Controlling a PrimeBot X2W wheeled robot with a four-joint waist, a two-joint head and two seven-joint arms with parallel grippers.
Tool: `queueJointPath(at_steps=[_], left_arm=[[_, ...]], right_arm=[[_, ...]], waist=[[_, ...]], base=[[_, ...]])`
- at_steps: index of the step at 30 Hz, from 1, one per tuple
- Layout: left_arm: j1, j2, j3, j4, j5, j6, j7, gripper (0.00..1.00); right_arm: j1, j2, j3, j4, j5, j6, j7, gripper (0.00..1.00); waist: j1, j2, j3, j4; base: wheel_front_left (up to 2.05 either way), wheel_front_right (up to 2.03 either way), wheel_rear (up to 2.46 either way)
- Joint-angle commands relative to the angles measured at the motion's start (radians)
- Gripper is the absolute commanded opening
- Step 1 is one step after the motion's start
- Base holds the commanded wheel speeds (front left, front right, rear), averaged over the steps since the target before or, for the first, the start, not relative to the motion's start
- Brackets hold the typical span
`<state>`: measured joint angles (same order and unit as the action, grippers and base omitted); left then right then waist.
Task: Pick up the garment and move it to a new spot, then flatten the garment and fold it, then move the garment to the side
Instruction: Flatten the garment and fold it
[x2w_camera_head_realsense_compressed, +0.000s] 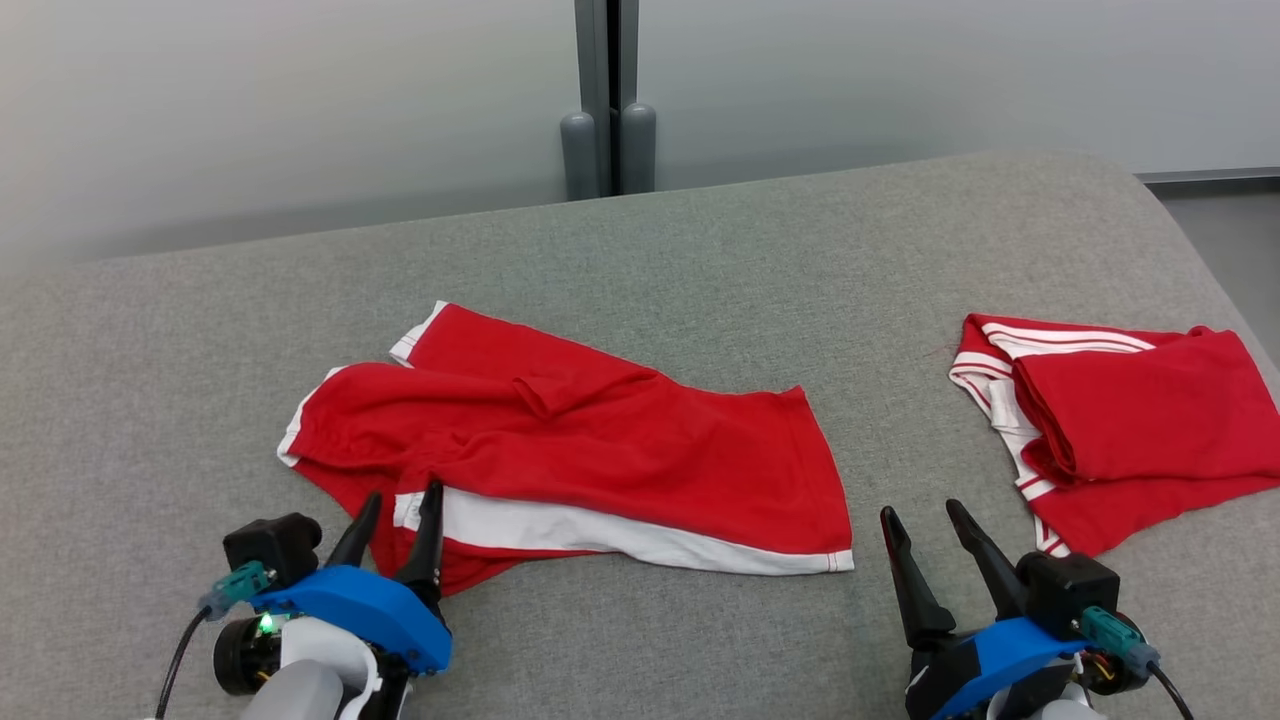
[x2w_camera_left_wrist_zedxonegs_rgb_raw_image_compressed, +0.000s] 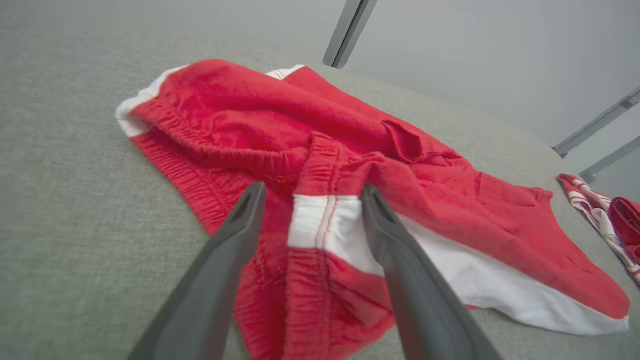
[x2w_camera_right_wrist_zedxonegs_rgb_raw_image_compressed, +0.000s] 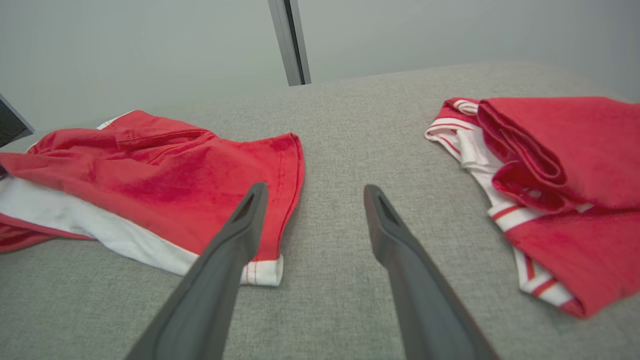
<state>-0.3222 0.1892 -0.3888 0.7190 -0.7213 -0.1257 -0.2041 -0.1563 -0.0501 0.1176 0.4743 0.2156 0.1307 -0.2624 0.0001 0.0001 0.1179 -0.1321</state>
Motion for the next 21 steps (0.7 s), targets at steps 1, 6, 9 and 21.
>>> queueJointPath(at_steps=[1, 6, 9, 21], left_arm=[[-0.02, 0.008, -0.014, -0.009, -0.034, -0.007, 0.008, 1.0], [-0.009, 0.046, -0.058, -0.053, -0.2, -0.007, 0.058, 1.0], [0.006, 0.072, -0.077, -0.091, -0.297, -0.007, 0.083, 1.0], [0.052, 0.142, -0.124, -0.19, -0.549, -0.008, 0.085, 1.0]], right_arm=[[-0.005, -0.002, 0.0, -0.001, 0.004, 0.0, -0.003, 1.0], [-0.001, -0.002, 0.004, -0.001, 0.007, 0.0, -0.003, 1.0], [-0.001, -0.002, 0.009, -0.003, 0.006, 0.0, -0.003, 1.0], [0.002, -0.002, 0.019, -0.005, 0.003, 0.0, -0.003, 1.0]], waist=[[-0.0001, -0.0001, 0.001, 0.001], [-0.0001, -0.0001, -0.002, 0.005], [-0.0001, -0.0001, -0.003, 0.007], [-0.0001, -0.0001, -0.005, -0.002]], base=[[0.0, 0.0, 0.0], [0.0, 0.0, 0.0], [0.0, 0.0, 0.0], [0.0, 0.0, 0.0]])
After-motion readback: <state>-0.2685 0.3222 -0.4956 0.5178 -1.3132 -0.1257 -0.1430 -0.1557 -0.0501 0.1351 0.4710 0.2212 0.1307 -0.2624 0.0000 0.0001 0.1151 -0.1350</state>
